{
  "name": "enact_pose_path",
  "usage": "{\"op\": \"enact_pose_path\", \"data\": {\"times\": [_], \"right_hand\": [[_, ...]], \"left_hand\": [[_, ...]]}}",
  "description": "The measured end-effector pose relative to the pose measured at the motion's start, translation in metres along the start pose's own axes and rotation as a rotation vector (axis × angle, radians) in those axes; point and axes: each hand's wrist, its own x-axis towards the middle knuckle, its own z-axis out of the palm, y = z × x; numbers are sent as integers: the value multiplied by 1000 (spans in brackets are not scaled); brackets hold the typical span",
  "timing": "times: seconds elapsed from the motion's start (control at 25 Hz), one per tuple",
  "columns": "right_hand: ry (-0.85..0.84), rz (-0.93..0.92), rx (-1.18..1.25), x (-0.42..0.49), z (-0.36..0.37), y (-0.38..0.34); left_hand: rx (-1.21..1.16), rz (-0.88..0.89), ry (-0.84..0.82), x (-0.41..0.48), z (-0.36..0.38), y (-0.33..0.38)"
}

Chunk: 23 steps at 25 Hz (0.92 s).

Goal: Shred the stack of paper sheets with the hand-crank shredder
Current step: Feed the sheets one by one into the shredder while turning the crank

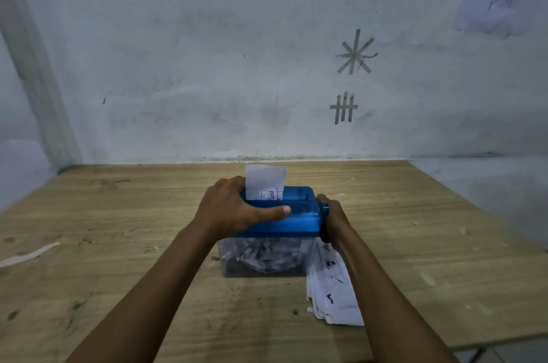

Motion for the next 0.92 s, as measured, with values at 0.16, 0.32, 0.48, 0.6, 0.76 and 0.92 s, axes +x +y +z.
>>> {"op": "enact_pose_path", "data": {"times": [0.16, 0.32, 0.48, 0.6, 0.76, 0.92], "right_hand": [[141, -123, -83, -45, -5, 24], [257, -426, -465, -108, -24, -1], [517, -585, -535, -118, -17, -46], [522, -591, -433, -95, -8, -73], [288, -375, -323, -47, -5, -92], [102, -117, -219, -18, -5, -68]], "left_hand": [[27, -41, 16, 0, 5, -4], [67, -58, 38, 1, 4, -4], [36, -28, -9, -2, 4, -7], [4, -5, -30, -1, 5, -9], [-6, 14, -30, 1, 3, -12], [-11, 56, -26, -4, 0, -5]]}}
